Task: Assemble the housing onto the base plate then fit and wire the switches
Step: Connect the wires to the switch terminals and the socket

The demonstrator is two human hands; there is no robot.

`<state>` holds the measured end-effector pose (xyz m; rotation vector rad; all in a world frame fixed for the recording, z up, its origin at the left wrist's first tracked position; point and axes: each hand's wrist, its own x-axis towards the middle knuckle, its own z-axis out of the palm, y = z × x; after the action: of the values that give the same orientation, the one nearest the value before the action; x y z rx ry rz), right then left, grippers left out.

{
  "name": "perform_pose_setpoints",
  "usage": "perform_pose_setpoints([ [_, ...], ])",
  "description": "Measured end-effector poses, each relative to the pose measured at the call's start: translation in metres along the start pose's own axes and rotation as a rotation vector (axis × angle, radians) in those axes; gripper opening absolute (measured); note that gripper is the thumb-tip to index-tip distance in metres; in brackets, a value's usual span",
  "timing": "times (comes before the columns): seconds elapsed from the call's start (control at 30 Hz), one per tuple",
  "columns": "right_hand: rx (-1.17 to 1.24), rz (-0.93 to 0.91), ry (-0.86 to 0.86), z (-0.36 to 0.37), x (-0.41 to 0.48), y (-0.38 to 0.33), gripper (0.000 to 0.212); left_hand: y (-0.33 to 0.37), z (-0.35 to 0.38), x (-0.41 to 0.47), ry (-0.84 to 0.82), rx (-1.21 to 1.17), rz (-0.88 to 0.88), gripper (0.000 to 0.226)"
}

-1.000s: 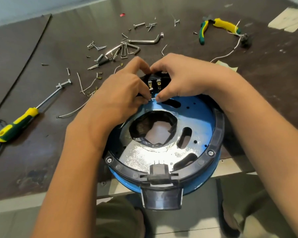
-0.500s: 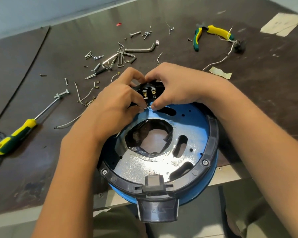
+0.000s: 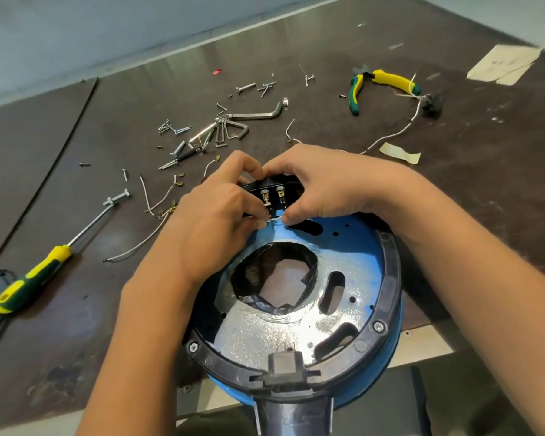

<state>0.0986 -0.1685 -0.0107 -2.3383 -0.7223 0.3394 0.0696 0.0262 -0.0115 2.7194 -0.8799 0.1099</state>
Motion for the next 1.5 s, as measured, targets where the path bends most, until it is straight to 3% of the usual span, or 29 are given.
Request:
perform_pose_setpoints([
  [0.57,-0.134,0.02,0.086,0.0054,0.005,-0.0019,0.056,0.0023,-0.0027,-0.0016,-0.003,-0.001,0.021,0.002],
  [0.87,-0.164,0.015,0.105,0.0067,0.0068,0.0015,0.055,0.0044,-0.0028,-0.0021,-0.11,0.058,0.012,0.015],
  [1.5,-0.168,0.027,0.094,0.0064,0.008,0.0024,0.054,-0.0002,0.0012,-0.0023,-0.017,-0.05,0.014,0.011],
])
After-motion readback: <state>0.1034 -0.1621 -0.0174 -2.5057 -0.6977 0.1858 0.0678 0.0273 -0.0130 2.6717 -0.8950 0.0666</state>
